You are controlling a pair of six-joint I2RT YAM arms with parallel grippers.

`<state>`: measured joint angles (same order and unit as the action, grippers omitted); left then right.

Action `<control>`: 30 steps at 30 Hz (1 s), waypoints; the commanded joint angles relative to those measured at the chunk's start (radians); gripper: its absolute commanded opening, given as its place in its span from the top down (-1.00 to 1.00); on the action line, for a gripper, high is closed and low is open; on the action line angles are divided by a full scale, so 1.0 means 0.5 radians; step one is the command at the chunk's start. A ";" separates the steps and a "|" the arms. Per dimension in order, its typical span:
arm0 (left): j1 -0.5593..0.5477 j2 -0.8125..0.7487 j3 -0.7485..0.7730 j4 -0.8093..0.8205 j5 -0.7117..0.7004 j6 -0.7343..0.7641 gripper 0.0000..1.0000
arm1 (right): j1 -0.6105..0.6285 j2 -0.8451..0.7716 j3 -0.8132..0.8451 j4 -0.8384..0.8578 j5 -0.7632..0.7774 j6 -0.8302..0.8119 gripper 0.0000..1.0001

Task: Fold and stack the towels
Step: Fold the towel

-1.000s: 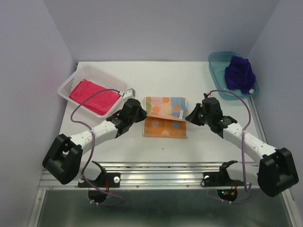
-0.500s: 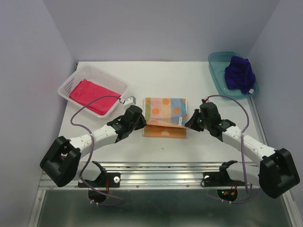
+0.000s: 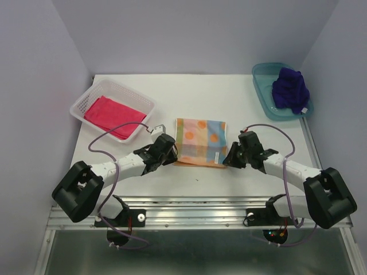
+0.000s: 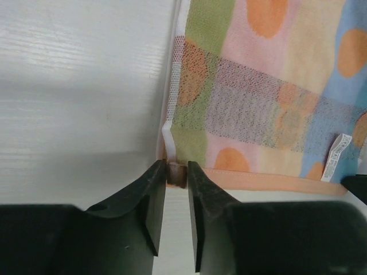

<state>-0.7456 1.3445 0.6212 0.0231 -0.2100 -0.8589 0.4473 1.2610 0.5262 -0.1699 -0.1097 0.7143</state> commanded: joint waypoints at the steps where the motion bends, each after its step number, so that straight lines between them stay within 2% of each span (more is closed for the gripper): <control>1: -0.012 -0.063 -0.028 -0.172 -0.154 -0.022 0.27 | -0.002 -0.015 -0.043 -0.013 -0.014 -0.039 0.29; 3: -0.015 -0.121 -0.021 -0.215 -0.175 -0.022 0.09 | -0.002 -0.049 -0.019 -0.068 0.008 -0.063 0.09; 4: -0.018 -0.142 -0.021 -0.254 -0.175 -0.013 0.04 | -0.002 -0.095 -0.006 -0.120 0.041 -0.072 -0.08; 5: -0.021 -0.167 -0.015 -0.270 -0.178 -0.013 0.01 | -0.002 -0.126 0.012 -0.154 0.066 -0.079 -0.16; 6: -0.027 -0.219 -0.006 -0.297 -0.181 0.000 -0.10 | -0.002 -0.184 0.049 -0.203 0.108 -0.088 -0.31; 7: -0.030 -0.244 -0.003 -0.298 -0.184 0.006 -0.15 | -0.002 -0.211 0.067 -0.224 0.133 -0.091 -0.35; 9: -0.031 -0.299 0.021 -0.270 -0.181 0.045 -0.38 | 0.001 -0.254 0.107 -0.240 0.179 -0.109 -0.39; 13: -0.031 -0.186 0.278 -0.194 -0.221 0.208 -0.55 | -0.002 -0.200 0.328 -0.225 0.409 -0.106 -0.51; 16: 0.024 0.034 0.508 -0.178 -0.289 0.288 -0.57 | -0.005 -0.071 0.526 -0.182 0.629 -0.045 -0.43; 21: 0.215 0.464 0.837 -0.151 -0.237 0.411 -0.55 | -0.023 0.385 0.895 -0.163 0.753 -0.140 -0.33; 25: 0.328 0.747 1.146 -0.141 -0.142 0.558 -0.38 | -0.066 0.683 1.110 -0.136 0.704 -0.220 -0.13; 30: 0.411 1.013 1.331 -0.101 -0.016 0.625 -0.13 | -0.127 0.938 1.346 -0.108 0.664 -0.312 0.20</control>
<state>-0.5537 1.8118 1.2129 -0.0433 -0.2684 -0.6113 0.4107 1.6844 1.0992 -0.2554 0.2104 0.6151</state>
